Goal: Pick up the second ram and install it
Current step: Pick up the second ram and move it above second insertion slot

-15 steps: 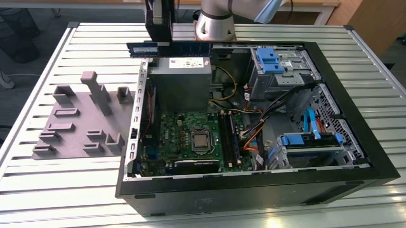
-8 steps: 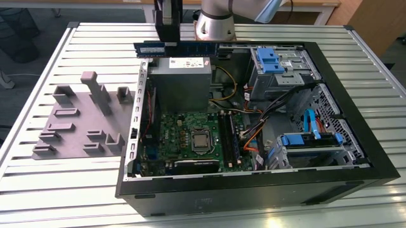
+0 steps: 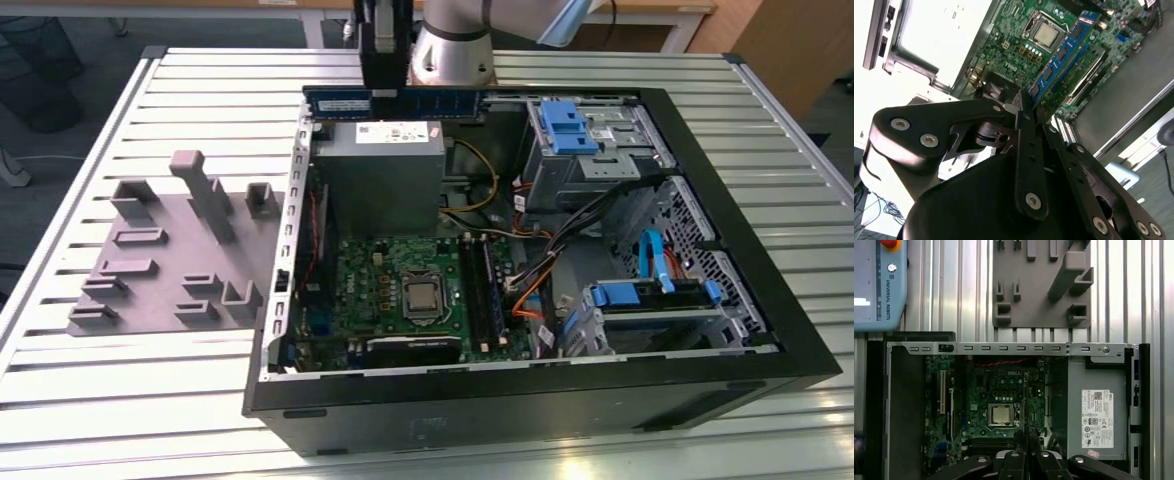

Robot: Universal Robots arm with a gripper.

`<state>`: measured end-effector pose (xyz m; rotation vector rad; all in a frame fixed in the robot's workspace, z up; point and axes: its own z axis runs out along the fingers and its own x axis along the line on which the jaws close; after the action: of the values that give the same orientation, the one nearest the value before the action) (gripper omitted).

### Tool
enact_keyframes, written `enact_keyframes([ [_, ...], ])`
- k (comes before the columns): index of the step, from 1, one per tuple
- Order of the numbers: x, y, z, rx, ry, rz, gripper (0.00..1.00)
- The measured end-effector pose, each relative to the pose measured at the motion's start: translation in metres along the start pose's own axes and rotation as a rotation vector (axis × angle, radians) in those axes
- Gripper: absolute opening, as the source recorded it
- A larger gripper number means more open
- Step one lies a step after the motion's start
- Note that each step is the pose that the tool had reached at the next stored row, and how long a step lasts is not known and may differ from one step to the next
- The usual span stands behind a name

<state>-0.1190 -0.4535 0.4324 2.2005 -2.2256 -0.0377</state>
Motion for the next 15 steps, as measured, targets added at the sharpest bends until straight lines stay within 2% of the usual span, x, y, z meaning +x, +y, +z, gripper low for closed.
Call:
enact_keyframes([
  [7, -0.0002, -0.0189, 0.0004, 0.0000, -0.0001, 0.000, 0.14],
  [15, -0.0002, -0.0253, 0.0130, 0.0028, -0.0001, 0.000, 0.14],
])
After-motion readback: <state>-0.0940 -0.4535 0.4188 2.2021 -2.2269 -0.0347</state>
